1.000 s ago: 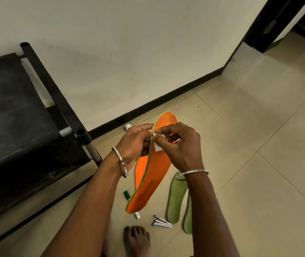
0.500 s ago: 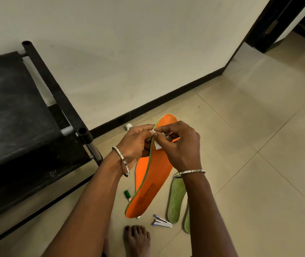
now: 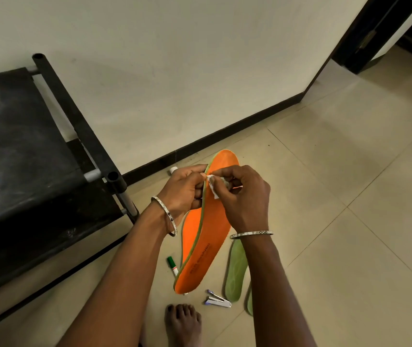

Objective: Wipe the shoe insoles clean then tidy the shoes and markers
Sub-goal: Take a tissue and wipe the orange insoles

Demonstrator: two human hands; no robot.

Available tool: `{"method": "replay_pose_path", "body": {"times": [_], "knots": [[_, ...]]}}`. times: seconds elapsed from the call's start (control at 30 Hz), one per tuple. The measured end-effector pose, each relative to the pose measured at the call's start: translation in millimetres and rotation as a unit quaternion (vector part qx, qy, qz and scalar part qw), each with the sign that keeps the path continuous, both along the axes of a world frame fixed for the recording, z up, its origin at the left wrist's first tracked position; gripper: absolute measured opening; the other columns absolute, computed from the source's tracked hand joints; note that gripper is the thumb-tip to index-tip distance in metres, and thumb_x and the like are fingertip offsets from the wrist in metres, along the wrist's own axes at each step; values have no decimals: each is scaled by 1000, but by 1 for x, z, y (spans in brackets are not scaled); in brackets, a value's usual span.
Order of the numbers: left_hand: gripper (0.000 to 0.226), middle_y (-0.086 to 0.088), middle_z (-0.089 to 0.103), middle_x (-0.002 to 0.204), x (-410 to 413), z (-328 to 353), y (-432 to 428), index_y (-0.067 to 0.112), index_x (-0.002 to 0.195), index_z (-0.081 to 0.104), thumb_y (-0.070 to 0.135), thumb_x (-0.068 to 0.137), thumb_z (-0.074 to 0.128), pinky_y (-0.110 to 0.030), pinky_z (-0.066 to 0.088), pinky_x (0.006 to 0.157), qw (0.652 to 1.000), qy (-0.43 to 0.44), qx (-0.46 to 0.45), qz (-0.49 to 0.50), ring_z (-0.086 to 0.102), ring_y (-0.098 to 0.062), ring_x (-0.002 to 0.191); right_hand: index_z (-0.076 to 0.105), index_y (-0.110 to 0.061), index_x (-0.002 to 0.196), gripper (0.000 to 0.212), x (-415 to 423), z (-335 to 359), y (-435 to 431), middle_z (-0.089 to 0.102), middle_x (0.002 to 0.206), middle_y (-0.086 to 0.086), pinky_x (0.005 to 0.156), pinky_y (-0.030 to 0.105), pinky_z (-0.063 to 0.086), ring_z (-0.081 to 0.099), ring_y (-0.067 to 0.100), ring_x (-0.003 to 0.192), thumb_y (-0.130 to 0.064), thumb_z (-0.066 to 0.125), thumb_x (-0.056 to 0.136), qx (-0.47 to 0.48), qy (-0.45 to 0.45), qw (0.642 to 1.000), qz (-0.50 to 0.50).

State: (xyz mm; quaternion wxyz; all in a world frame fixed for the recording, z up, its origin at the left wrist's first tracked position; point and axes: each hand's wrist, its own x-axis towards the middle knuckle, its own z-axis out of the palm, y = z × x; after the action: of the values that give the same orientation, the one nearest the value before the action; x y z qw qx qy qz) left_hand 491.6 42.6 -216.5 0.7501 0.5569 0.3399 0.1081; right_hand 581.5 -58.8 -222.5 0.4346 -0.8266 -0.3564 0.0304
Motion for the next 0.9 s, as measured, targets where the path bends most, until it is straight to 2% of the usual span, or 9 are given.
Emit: {"method": "replay_pose_path", "body": {"times": [0.07,0.17,0.27,0.37,0.5,0.57,0.63,0.77,0.9], "knots": [[36,-15,59,77,-1,2,1,16,106,71,7,105,36,-32,57,70,1000,-6,4,1,59,-22,70,77,-22,90,7,0,4,-1,67,83,-8,63,6,43,59,1,73,-23,77,83,-8,19,999,37],[37,-13,68,84,-3,1,2,19,106,70,5,105,36,-35,60,72,1000,3,10,8,68,-18,73,79,-21,89,10,1,8,-4,69,82,-6,60,8,42,57,2,69,-20,80,79,-35,51,994,90],[37,-17,65,87,-3,0,3,22,109,68,6,105,35,-42,58,80,1000,17,19,5,65,-23,77,79,-21,86,9,0,7,-3,68,79,-7,59,8,41,55,1,68,-20,80,78,-37,34,995,84],[36,-13,51,73,-1,-1,3,13,114,69,6,106,35,-45,54,85,1000,13,-3,2,55,-16,63,77,-22,87,8,1,3,0,67,80,-10,62,6,43,59,-1,70,-23,80,80,3,11,1000,22],[34,7,53,50,2,3,-1,9,116,67,6,106,35,-31,55,69,1000,11,-5,3,54,-3,47,75,-21,95,16,3,1,0,69,87,-11,65,3,46,63,-3,76,-27,80,81,5,30,1000,4],[34,8,58,53,1,4,0,8,120,66,5,106,34,-28,54,64,1000,15,5,8,57,-2,46,77,-23,92,13,2,4,-2,69,84,-15,65,5,48,63,-3,75,-23,80,80,-9,44,998,36],[36,0,61,63,-1,1,2,12,122,67,6,106,35,-33,56,69,999,21,23,13,58,-5,51,79,-25,89,12,3,8,-4,69,80,-17,66,8,50,64,-1,74,-20,81,78,-27,53,996,74],[37,8,59,54,-3,-1,2,19,118,67,5,105,35,-35,54,70,999,28,35,12,59,-4,50,80,-23,85,10,6,11,-10,70,76,-16,64,11,51,65,3,74,-19,83,76,-40,71,988,130],[36,-2,57,64,-1,-4,2,13,121,68,6,106,36,-37,49,73,999,29,19,4,52,-6,48,75,-19,87,11,3,4,-4,68,78,-15,63,9,50,64,1,74,-18,82,78,14,40,996,77]]}}
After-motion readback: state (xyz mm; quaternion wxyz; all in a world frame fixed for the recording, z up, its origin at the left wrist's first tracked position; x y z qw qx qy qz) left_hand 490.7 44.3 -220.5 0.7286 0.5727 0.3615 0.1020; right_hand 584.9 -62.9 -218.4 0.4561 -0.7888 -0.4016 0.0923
